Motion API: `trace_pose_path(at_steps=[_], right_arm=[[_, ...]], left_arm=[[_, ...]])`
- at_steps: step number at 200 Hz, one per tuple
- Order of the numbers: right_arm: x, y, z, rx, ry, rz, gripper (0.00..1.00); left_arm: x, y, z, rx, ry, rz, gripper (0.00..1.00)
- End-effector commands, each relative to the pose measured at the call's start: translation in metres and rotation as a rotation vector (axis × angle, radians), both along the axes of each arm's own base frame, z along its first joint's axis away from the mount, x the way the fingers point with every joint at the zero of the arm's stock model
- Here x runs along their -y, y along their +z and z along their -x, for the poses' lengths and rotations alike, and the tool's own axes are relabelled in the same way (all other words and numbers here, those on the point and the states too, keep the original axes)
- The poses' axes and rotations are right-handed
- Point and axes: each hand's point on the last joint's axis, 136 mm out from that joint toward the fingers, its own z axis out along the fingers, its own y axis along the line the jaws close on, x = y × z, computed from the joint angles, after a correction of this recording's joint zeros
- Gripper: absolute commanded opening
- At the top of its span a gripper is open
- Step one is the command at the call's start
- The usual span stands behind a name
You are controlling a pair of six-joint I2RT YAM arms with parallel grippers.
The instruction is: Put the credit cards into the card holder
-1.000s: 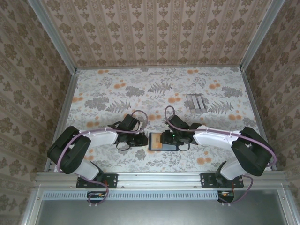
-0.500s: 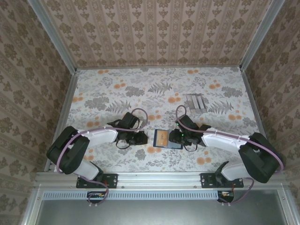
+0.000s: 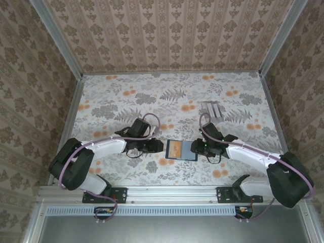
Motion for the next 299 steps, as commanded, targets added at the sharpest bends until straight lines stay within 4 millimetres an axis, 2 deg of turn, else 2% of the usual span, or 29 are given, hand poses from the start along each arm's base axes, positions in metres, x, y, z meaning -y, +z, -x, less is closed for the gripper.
trace_pose_path(at_steps=[1,41,63,78,95,125,130,155,195,199,209,227,253,279,284,299], right_arm=[[0.007,-0.013,0.011,-0.058,0.008,0.03,0.45],[0.017,-0.019,0.01,-0.063,0.025,0.084,0.44],[0.003,-0.02,0.01,-0.072,0.046,0.004,0.39],[-0.008,-0.017,0.009,-0.062,0.08,-0.05,0.36],[-0.012,-0.016,0.004,-0.04,0.105,-0.056,0.32],[-0.032,0.0,-0.016,0.026,0.164,-0.113,0.3],[-0.033,-0.006,-0.018,0.012,0.17,-0.106,0.3],[-0.035,-0.004,-0.026,0.021,0.169,-0.09,0.3],[-0.016,-0.003,-0.019,-0.002,0.122,-0.003,0.34],[-0.017,0.006,-0.02,0.024,0.123,-0.02,0.35],[-0.021,0.012,-0.018,0.032,0.138,-0.044,0.36],[-0.026,0.017,-0.013,0.035,0.16,-0.062,0.37],[-0.045,0.025,-0.011,0.041,0.21,-0.108,0.38],[-0.058,0.022,-0.012,0.031,0.233,-0.122,0.38],[-0.06,0.013,-0.01,0.001,0.234,-0.119,0.38],[-0.066,0.01,-0.009,-0.009,0.249,-0.131,0.38]], left_arm=[[0.017,0.012,-0.009,0.023,-0.012,0.054,0.35],[0.033,0.01,-0.019,0.016,-0.011,0.063,0.31],[0.036,0.007,-0.021,0.003,-0.016,0.05,0.29],[0.034,0.003,-0.021,0.002,-0.005,0.042,0.28],[0.031,0.003,-0.021,-0.001,-0.003,0.032,0.27],[0.018,0.002,-0.025,0.006,0.04,0.002,0.26],[0.015,0.002,-0.026,0.005,0.048,0.004,0.26],[0.005,0.006,-0.026,0.011,0.071,-0.003,0.25],[-0.002,0.0,-0.02,0.01,0.069,-0.028,0.25],[-0.002,0.0,-0.02,0.01,0.072,-0.027,0.25],[-0.003,-0.003,-0.019,0.01,0.08,-0.027,0.25],[-0.003,-0.005,-0.019,0.009,0.077,-0.031,0.25],[-0.002,-0.006,-0.021,0.013,0.078,-0.034,0.25],[0.001,-0.009,-0.02,0.003,0.066,-0.034,0.25],[0.001,-0.009,-0.02,0.003,0.067,-0.033,0.25],[0.001,-0.01,-0.019,0.005,0.074,-0.026,0.25]])
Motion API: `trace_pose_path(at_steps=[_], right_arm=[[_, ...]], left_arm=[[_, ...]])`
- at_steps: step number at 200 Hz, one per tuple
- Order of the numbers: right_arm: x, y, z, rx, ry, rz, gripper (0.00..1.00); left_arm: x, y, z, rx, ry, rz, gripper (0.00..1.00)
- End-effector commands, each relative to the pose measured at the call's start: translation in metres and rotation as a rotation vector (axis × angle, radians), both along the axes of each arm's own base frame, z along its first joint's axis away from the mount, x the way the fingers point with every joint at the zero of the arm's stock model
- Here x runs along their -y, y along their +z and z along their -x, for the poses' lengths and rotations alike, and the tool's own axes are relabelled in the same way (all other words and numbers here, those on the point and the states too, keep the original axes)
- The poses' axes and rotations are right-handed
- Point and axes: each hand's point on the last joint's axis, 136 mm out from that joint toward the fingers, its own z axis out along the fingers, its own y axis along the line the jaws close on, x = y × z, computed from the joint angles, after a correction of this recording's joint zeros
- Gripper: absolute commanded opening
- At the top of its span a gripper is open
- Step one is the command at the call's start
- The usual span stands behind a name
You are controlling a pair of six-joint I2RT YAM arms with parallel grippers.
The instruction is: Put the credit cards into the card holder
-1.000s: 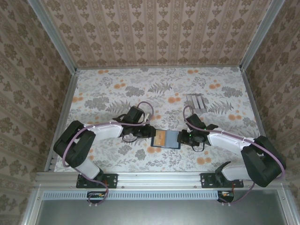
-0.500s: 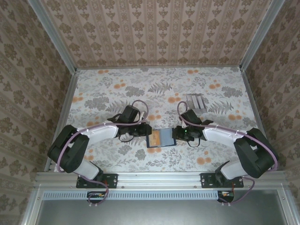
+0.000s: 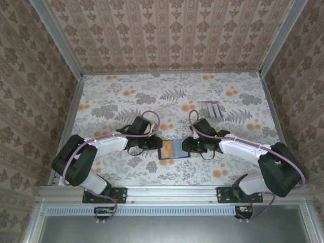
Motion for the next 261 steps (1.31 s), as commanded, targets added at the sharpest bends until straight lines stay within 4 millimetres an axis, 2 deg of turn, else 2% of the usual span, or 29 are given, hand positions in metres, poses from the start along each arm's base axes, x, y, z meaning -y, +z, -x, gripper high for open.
trace_pose_path(at_steps=[1,35,78,123,152,200,261], right_arm=[[-0.014,-0.003,0.001,-0.033,0.025,-0.028,0.38],[-0.013,-0.013,0.001,-0.051,0.022,0.002,0.38],[-0.018,-0.013,0.002,-0.056,0.032,-0.01,0.39],[-0.016,-0.01,0.003,-0.043,0.036,0.011,0.31],[-0.014,-0.014,0.005,-0.046,0.035,0.025,0.29],[-0.012,-0.025,0.007,-0.074,0.018,0.058,0.32],[-0.005,-0.018,0.005,-0.048,-0.004,0.083,0.36]], left_arm=[[0.002,-0.004,0.002,0.0,0.001,0.002,0.25],[0.0,-0.007,0.006,-0.011,-0.002,-0.004,0.25],[-0.001,-0.007,0.007,-0.009,0.003,0.003,0.25],[0.0,-0.009,0.009,-0.013,-0.004,0.003,0.25],[0.001,-0.009,0.008,-0.015,-0.007,0.007,0.25],[0.003,-0.009,0.01,-0.02,-0.016,0.004,0.25],[0.001,-0.01,0.009,-0.016,-0.007,-0.001,0.25]])
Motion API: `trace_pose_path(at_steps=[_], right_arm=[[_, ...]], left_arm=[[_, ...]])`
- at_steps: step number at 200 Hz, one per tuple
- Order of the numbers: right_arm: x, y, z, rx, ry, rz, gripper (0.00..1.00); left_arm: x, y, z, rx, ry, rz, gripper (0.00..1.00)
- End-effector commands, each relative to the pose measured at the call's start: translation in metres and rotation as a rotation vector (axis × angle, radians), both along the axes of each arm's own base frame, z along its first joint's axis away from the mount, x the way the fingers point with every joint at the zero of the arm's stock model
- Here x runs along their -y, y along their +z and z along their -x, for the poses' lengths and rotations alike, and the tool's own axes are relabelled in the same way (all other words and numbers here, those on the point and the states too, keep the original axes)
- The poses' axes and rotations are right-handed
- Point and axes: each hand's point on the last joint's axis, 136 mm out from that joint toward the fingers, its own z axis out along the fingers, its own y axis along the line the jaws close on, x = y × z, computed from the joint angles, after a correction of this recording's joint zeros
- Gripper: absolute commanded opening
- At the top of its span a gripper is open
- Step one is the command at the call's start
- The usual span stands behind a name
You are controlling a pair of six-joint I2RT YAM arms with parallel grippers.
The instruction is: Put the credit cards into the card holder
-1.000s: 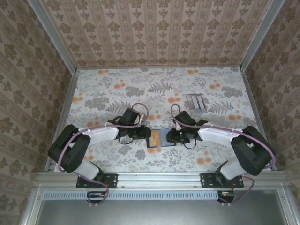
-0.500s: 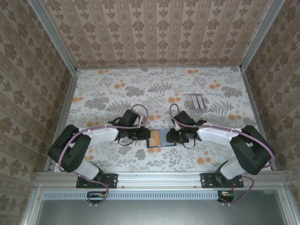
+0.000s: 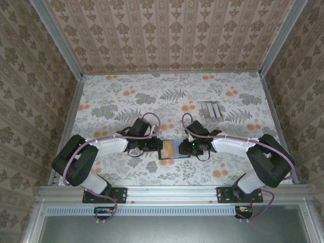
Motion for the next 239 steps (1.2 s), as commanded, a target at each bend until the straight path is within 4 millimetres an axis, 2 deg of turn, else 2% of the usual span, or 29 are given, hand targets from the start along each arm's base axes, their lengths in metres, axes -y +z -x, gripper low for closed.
trace_pose_path(at_steps=[1,32,73,89,128,166,239], right_arm=[[0.007,0.005,-0.002,0.014,-0.026,0.045,0.36],[0.012,-0.001,0.0,-0.001,-0.044,0.077,0.36],[0.006,-0.013,0.002,-0.026,-0.027,0.104,0.38],[0.0,-0.015,0.003,-0.035,-0.02,0.087,0.35],[-0.007,-0.009,0.001,-0.017,-0.002,0.075,0.26],[-0.008,0.0,-0.001,0.011,0.011,0.067,0.21],[-0.034,0.013,-0.001,0.024,0.035,-0.1,0.25]], left_arm=[[0.0,-0.004,0.003,-0.018,0.002,-0.009,0.25],[0.003,-0.005,0.003,-0.018,-0.005,-0.008,0.25],[0.004,-0.008,0.004,-0.025,-0.01,-0.005,0.24],[0.004,-0.009,0.005,-0.026,-0.006,-0.007,0.24],[0.005,-0.011,0.006,-0.03,-0.014,-0.008,0.24],[0.007,-0.009,0.005,-0.026,-0.018,-0.005,0.24],[0.009,-0.01,0.007,-0.028,-0.022,-0.002,0.24]])
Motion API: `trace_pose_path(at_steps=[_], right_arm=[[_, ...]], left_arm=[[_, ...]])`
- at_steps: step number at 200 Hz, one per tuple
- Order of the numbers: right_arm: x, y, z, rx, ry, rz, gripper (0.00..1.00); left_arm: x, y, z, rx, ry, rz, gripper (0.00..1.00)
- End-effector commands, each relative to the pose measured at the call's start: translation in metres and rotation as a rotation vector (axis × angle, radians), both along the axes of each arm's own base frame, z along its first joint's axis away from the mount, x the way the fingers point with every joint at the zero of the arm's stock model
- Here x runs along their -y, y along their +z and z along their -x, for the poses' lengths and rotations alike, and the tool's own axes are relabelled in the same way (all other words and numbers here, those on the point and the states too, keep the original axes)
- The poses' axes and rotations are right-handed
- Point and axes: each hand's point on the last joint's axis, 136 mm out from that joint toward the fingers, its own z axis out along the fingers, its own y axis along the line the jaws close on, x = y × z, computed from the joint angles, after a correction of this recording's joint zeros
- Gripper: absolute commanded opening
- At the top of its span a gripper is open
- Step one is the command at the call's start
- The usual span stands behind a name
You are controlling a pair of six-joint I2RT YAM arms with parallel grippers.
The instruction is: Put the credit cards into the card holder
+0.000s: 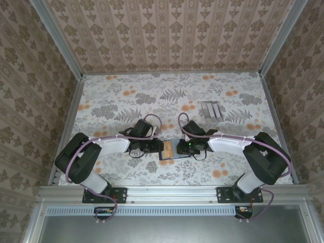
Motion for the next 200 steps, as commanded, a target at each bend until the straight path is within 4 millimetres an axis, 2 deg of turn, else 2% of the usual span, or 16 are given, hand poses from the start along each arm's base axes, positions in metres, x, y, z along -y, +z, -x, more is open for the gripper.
trace_pose_path(at_steps=[1,40,78,108,151,200], right_arm=[[-0.015,0.011,0.002,0.012,0.019,-0.095,0.25],[-0.022,0.011,0.002,0.004,0.016,-0.138,0.26],[-0.028,0.018,0.001,0.017,0.026,-0.183,0.34],[-0.038,0.026,0.0,0.026,0.041,-0.244,0.35],[-0.046,0.041,-0.005,0.066,0.058,-0.302,0.35],[-0.058,0.044,-0.01,0.062,0.083,-0.334,0.34]], left_arm=[[0.004,-0.001,0.002,-0.01,-0.008,0.008,0.24],[0.004,-0.002,0.003,-0.009,-0.009,0.007,0.24],[0.003,-0.001,0.003,-0.007,-0.003,0.007,0.24],[0.002,0.003,0.002,0.011,0.017,0.026,0.23],[-0.012,0.013,-0.002,0.03,0.067,0.059,0.23],[-0.022,0.013,-0.007,0.022,0.09,0.067,0.24]])
